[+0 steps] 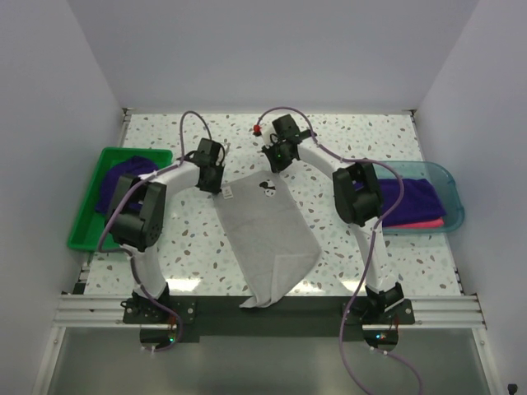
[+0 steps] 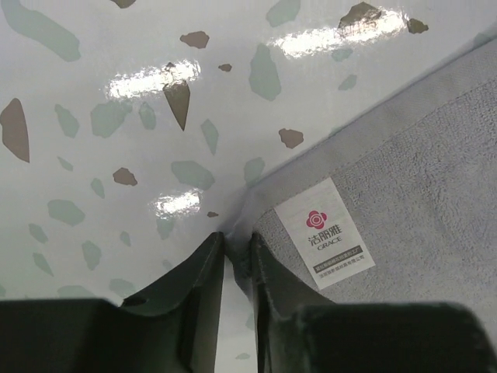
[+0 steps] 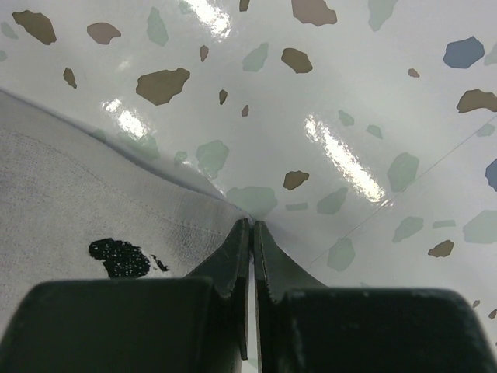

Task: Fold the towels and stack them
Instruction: Flatten out the crumpled towel

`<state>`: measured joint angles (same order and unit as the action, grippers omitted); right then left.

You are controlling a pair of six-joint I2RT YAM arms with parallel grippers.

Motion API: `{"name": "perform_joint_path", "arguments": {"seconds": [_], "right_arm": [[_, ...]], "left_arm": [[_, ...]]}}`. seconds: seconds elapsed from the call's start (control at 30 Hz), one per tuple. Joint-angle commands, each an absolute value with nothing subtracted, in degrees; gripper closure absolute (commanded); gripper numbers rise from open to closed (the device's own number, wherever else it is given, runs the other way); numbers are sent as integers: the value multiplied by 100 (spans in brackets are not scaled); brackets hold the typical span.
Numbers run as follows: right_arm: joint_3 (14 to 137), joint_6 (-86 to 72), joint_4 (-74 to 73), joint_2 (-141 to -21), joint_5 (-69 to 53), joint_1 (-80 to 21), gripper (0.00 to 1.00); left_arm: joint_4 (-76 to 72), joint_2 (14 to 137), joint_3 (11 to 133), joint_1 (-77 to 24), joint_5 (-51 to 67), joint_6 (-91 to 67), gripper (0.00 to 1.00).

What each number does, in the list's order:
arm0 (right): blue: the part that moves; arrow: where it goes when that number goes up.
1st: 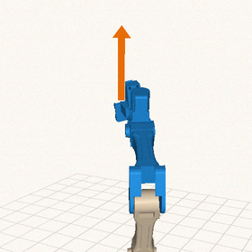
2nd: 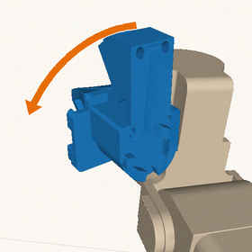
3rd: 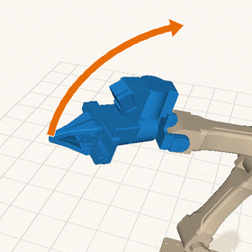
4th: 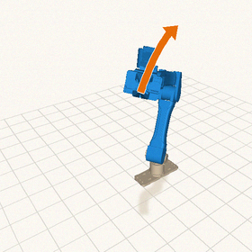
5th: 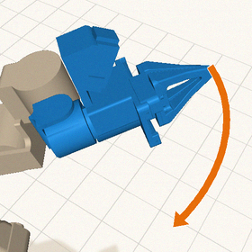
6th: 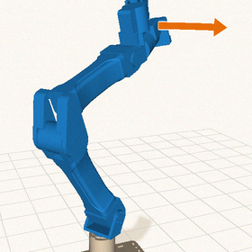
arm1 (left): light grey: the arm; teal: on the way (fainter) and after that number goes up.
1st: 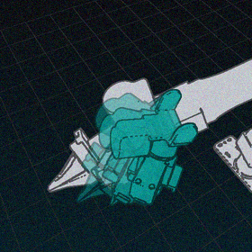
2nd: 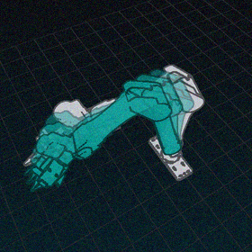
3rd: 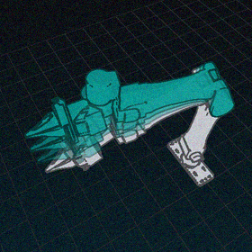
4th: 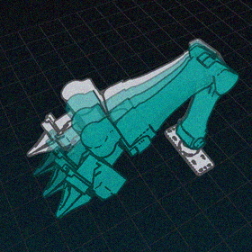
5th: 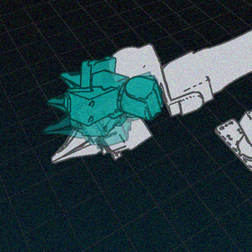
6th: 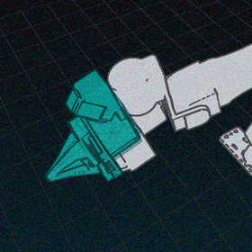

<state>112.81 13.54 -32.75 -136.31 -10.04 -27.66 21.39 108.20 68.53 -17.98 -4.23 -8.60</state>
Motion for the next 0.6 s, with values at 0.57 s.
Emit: {"name": "perform_joint_path", "arguments": {"seconds": [0.57], "right_arm": [[11619,1195,-3252,-12114,219,-2435,100]], "left_arm": [[2408,10829,9157,-1670,-809,-35,100]]}}
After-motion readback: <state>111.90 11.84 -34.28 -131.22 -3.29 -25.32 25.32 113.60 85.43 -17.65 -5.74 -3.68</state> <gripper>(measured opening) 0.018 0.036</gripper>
